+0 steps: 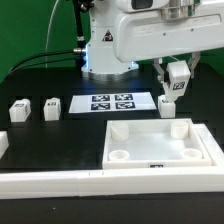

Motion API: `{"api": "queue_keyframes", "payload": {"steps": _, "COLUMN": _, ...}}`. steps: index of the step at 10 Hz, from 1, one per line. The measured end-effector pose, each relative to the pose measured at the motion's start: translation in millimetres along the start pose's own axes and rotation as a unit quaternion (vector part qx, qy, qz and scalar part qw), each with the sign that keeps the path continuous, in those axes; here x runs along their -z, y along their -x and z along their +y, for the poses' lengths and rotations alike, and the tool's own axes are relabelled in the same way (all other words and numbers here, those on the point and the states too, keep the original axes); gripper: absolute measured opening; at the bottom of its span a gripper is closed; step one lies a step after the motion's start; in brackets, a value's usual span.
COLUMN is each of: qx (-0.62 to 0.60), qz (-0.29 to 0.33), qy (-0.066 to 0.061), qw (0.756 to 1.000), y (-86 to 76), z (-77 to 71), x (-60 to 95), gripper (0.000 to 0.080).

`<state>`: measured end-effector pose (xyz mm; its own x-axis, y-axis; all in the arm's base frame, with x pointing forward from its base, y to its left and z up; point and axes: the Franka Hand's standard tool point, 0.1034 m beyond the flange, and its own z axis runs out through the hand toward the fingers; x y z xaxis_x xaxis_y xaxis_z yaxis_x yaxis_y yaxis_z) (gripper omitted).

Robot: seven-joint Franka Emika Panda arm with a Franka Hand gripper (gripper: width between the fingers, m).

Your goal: Assemble one leg

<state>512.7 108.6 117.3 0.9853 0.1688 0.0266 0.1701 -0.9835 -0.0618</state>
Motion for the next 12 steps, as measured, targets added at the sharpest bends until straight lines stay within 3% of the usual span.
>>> {"api": "queue_keyframes", "payload": {"steps": 5, "qx": -0.001, "qz": 0.022, "qy": 0.001, "qw": 1.000, "y": -1.7, "z": 1.6, "x": -3.0, "gripper": 0.0292}}
{"api": "queue_keyframes", "payload": {"steps": 6, "qx": 0.016, "qz": 0.045, "qy": 0.004, "qw": 0.999, "y": -8.6, "z": 4.8, "x": -3.5, "gripper": 0.0292}}
{"api": "queue_keyframes", "payload": {"steps": 8, "qx": 0.033, "qz": 0.155, "qy": 0.016, "qw": 0.987, "y": -22.1, "z": 10.9, "x": -5.8, "gripper": 0.0292}}
{"api": "queue_keyframes", "payload": {"steps": 9, "qx": 0.038, "qz": 0.163, "qy": 0.018, "qw": 0.986, "y": -21.9, "z": 11.6, "x": -9.4, "gripper": 0.0292}}
{"api": "queue_keyframes", "payload": {"steps": 12, "qx": 0.058, "qz": 0.170, "qy": 0.020, "qw": 0.983, "y": -44.3, "z": 10.9, "x": -7.1, "gripper": 0.0292}}
